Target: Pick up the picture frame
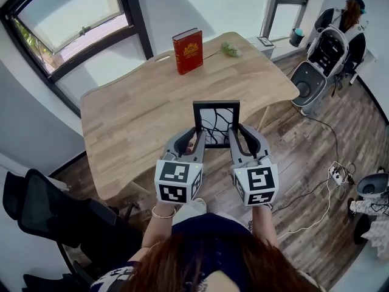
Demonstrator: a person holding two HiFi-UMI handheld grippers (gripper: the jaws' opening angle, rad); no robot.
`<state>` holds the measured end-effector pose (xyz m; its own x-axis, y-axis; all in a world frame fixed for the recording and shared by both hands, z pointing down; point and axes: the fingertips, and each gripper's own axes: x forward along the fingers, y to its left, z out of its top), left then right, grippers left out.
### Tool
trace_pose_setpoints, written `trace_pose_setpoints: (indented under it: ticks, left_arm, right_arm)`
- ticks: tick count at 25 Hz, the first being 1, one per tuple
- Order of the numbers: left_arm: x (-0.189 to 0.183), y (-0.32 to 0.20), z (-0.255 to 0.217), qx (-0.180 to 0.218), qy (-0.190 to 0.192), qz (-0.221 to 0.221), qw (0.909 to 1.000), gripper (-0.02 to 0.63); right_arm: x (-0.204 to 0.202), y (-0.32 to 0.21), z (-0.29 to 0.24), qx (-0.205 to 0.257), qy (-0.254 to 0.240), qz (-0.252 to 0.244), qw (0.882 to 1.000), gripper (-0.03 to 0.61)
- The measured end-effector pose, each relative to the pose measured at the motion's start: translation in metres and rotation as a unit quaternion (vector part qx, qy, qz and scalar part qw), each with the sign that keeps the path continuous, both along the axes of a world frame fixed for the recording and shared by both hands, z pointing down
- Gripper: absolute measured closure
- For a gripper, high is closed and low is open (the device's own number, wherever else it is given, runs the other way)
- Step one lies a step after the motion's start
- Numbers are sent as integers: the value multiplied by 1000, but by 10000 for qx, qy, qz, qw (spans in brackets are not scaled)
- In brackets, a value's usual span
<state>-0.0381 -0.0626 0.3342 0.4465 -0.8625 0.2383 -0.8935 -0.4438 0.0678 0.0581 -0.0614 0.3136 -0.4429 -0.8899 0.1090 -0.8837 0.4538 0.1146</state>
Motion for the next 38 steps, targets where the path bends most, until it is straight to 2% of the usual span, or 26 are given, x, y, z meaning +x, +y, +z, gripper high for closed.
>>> trace_pose_setpoints:
  ticks: [10,23,38]
  left_arm:
    - [23,36,-13,142,-54,-126,9998,523]
    - [34,64,-11,106,-57,-257,9996,523]
    - [40,72,-3,24,-100,-296,9995,523]
  right_arm:
    - [23,34,-13,159,-111,-136,9997,500]
    - [34,60,-10,102,-141,-293,9994,502]
    - [40,66,-2,-12,-191,-328,9993,502]
